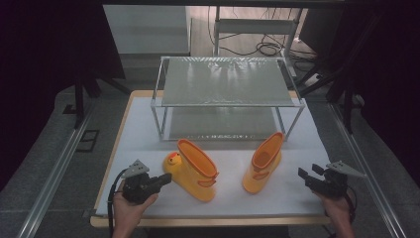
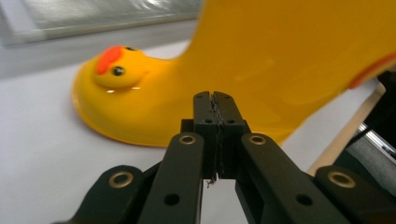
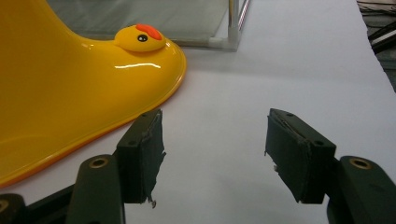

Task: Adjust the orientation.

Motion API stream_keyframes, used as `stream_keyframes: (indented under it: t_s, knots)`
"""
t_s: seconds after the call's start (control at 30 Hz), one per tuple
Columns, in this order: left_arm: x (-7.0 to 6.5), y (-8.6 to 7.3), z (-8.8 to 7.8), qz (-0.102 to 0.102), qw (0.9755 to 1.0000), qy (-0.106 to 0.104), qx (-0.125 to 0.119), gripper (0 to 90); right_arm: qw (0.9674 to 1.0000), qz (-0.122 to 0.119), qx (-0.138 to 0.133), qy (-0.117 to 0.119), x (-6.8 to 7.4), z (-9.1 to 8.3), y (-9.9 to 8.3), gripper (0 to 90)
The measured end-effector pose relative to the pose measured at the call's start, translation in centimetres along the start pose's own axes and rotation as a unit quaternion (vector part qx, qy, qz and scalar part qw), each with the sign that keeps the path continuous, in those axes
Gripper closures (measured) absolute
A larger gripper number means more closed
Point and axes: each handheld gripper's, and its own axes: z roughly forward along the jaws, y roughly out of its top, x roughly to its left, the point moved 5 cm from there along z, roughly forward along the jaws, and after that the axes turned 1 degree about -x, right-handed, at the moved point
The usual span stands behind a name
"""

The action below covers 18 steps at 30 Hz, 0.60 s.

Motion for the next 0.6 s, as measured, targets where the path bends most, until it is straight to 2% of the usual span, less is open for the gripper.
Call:
stream_keyframes:
  t_s: [0.43, 0.6]
  knots:
    - [-3.2, -1.0, 2.9, 0.029, 0.9992, -0.025, 0.015, 90.0, 1.0000, 0.005, -0.004, -0.003, -0.2, -0.1, 0.0, 36.8]
    - [-4.1, -1.2, 3.7, 0.038, 0.9990, -0.022, 0.012, 90.0, 1.0000, 0.005, -0.001, -0.003, -0.2, 0.0, 0.0, 36.9]
